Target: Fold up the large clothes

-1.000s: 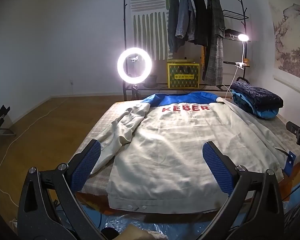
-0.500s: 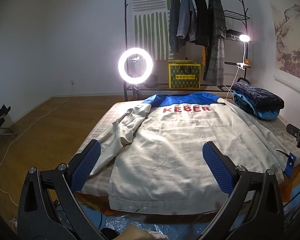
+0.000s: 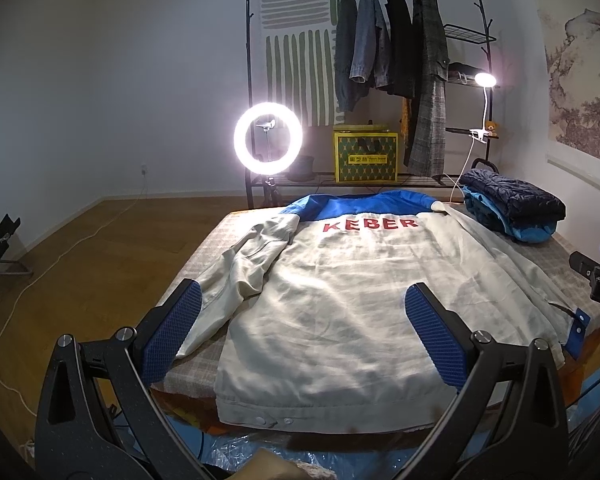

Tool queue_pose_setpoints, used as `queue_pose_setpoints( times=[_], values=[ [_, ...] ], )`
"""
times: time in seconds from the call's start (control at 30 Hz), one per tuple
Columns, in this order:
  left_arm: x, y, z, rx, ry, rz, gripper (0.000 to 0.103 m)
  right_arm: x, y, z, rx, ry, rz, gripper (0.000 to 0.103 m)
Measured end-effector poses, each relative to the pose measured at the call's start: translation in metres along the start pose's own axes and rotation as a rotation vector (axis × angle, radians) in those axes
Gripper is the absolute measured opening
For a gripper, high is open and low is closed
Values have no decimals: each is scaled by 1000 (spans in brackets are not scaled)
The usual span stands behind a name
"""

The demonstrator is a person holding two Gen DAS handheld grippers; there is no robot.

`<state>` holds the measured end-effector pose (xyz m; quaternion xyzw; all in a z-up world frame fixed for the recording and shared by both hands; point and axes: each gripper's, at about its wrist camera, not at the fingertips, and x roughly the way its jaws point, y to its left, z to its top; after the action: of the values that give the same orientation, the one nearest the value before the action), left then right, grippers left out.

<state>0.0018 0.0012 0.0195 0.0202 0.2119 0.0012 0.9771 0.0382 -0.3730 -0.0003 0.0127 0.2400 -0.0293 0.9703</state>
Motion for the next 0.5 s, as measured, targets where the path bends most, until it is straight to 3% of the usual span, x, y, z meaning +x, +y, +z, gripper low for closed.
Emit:
queue_pose_setpoints(
  times=[0.5],
  values=[
    [-1, -1, 1, 1, -2, 0, 103, -2, 1, 2, 2, -1, 6, 103]
  ],
)
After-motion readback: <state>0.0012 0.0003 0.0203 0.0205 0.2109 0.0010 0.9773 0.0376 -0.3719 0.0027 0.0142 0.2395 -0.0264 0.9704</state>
